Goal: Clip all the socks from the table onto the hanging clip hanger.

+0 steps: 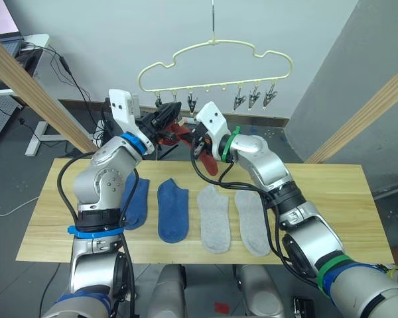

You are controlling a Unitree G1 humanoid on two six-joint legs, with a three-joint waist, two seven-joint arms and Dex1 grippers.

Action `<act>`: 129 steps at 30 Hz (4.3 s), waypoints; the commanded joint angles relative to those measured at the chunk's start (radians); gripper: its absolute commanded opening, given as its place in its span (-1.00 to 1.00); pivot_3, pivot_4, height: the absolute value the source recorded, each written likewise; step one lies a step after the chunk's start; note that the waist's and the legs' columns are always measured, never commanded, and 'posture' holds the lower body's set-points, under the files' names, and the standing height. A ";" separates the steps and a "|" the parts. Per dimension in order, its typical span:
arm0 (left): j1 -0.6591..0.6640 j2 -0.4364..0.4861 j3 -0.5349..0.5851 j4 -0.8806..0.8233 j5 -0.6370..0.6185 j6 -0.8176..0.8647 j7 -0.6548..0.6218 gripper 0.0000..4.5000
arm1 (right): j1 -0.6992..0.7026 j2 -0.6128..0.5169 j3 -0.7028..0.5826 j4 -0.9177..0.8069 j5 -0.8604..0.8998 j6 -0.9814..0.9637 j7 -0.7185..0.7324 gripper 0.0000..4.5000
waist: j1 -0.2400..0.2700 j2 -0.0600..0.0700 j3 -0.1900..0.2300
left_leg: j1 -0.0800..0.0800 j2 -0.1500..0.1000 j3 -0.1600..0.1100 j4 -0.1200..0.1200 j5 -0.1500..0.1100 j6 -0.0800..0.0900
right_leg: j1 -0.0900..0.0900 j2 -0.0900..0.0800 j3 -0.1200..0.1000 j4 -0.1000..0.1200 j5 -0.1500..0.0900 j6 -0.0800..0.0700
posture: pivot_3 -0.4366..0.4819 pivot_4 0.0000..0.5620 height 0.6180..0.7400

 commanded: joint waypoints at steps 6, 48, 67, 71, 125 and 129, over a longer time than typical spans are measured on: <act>0.009 0.003 0.011 -0.059 -0.019 0.008 0.003 -0.90 | -0.039 0.023 -0.031 0.004 0.009 -0.046 -0.009 -1.00 | 0.000 0.000 0.000 | 0.000 0.000 0.000 0.000 0.000 0.000 | 0.000 0.000 0.000 0.000 0.000 0.000 | -0.45 0.11 1.00; 0.213 -0.110 -0.244 -0.144 0.473 -0.492 0.153 0.12 | 0.273 -0.327 -0.027 -0.634 0.032 0.108 0.171 -0.04 | 0.000 0.000 0.000 | -0.002 0.000 0.002 0.001 0.000 0.000 | -0.002 0.000 0.002 0.001 0.000 -0.001 | -0.54 0.14 1.00; 0.034 -0.218 -0.232 0.169 0.563 -0.669 0.280 0.12 | 0.284 -0.422 -0.097 -0.773 0.118 0.217 0.151 -0.04 | -0.005 0.000 0.000 | -0.002 0.000 0.002 0.001 0.000 0.000 | -0.002 0.000 0.002 0.001 0.001 -0.001 | -0.68 0.14 1.00; -0.001 -0.225 -0.225 0.213 0.586 -0.697 0.321 0.12 | 0.282 -0.421 -0.111 -0.766 0.139 0.184 0.151 -0.04 | -0.006 0.000 0.000 | -0.002 0.000 0.002 0.001 0.000 0.000 | -0.002 0.000 0.002 0.001 0.001 -0.001 | -0.69 0.14 1.00; 0.023 -0.232 -0.215 0.082 0.591 -0.580 0.369 -0.98 | 0.859 -0.004 -0.077 -0.566 -0.059 0.192 -0.545 0.93 | -0.004 0.000 0.000 | -0.001 0.000 0.002 0.001 0.001 0.001 | -0.002 0.000 0.002 0.001 0.001 -0.001 | -0.57 0.14 1.00; 0.032 -0.229 -0.214 0.077 0.593 -0.577 0.368 -0.98 | 0.854 0.013 -0.084 -0.506 -0.054 0.176 -0.557 0.46 | -0.003 0.000 0.000 | -0.001 0.000 0.002 0.001 0.001 0.001 | -0.002 0.000 0.002 0.001 0.001 -0.001 | -0.57 0.14 1.00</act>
